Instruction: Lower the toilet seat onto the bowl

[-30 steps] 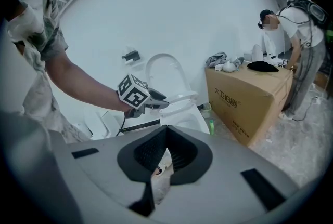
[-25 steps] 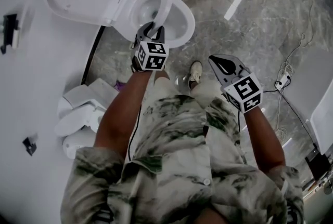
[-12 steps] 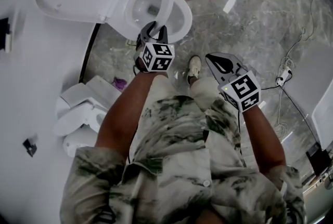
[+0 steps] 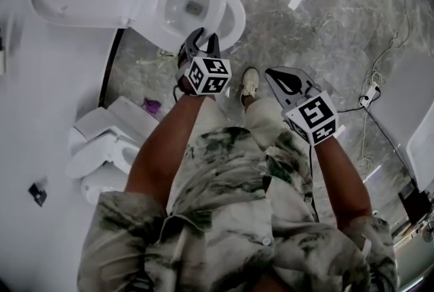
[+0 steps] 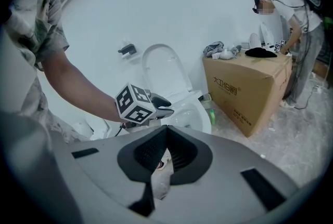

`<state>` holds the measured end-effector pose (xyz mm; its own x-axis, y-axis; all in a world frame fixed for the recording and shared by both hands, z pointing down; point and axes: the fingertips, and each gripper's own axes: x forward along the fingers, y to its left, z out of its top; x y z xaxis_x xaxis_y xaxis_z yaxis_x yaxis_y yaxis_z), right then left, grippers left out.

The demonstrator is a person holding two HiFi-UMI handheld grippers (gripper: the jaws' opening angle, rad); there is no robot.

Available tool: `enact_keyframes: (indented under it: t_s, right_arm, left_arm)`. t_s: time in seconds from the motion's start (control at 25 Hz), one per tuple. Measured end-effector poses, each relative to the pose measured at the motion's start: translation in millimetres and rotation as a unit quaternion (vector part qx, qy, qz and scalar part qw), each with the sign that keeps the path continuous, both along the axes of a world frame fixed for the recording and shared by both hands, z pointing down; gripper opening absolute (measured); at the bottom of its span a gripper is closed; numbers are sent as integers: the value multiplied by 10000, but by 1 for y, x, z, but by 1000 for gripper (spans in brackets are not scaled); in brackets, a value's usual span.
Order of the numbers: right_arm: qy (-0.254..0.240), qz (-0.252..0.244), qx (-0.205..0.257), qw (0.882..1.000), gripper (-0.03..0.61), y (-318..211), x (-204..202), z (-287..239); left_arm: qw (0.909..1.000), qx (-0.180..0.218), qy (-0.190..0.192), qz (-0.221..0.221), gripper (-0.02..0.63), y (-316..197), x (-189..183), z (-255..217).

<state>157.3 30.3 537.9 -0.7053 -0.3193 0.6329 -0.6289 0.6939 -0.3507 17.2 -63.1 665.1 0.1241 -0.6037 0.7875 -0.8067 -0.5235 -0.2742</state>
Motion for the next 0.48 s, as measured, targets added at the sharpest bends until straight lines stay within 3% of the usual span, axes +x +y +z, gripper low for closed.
enact_keyframes:
  t_s: [0.48]
  right_arm:
    - [10, 21, -135, 9999, 23, 8, 6, 32]
  left_arm:
    - [9998, -103, -154, 46, 152, 15, 20, 44]
